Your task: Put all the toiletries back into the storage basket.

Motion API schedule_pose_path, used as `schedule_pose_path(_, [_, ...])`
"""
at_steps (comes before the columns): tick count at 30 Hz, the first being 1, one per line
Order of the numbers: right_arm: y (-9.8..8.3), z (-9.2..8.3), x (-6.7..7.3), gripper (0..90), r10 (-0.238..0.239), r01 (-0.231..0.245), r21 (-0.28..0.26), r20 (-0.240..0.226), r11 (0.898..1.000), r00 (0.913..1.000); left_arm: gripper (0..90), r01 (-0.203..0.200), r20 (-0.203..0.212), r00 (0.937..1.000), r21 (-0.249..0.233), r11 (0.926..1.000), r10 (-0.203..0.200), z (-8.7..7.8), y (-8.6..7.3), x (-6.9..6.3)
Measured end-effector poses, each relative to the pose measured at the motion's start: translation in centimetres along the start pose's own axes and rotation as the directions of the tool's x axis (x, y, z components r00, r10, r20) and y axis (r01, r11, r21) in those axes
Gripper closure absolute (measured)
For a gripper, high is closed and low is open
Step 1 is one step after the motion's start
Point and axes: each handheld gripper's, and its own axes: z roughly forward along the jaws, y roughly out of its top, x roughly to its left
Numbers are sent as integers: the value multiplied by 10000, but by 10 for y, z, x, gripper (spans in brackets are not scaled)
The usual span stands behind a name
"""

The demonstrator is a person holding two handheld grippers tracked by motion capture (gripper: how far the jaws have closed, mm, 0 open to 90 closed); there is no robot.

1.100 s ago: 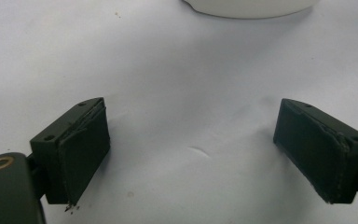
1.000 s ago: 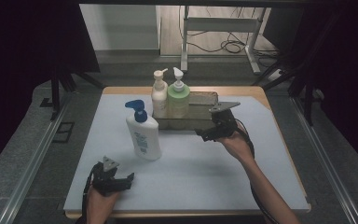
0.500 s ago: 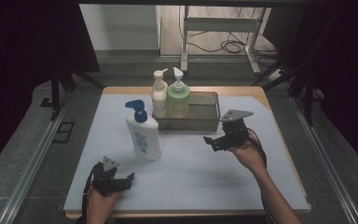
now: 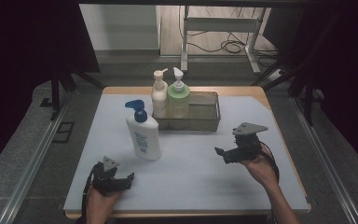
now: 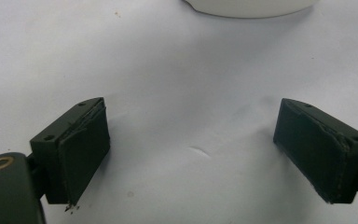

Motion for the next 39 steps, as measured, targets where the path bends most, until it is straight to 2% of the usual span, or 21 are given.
schedule_pose_path(10, [-30,-9,2,0,368,-367,-102,148,9993,9992,104,52,18,10000,18,10000,-52,0,0,0])
schedule_pose_path(18, [-54,-8,1,0,614,-618,228,182,9978,9979,119,74,-2,10000,72,9999,-74,-1,2,0])
schedule_pose_path(22, [-66,-4,3,0,699,-706,421,169,9966,9974,178,15,7,10000,26,10000,-16,-2,3,1])
schedule_pose_path(29, [-84,8,5,0,748,-761,867,185,9933,9970,279,-323,-192,9993,-166,9993,320,-5,7,-1])
schedule_pose_path(39, [-100,19,4,0,934,-949,1308,180,9869,9955,409,-365,-149,9992,-489,9981,358,-9,12,3])
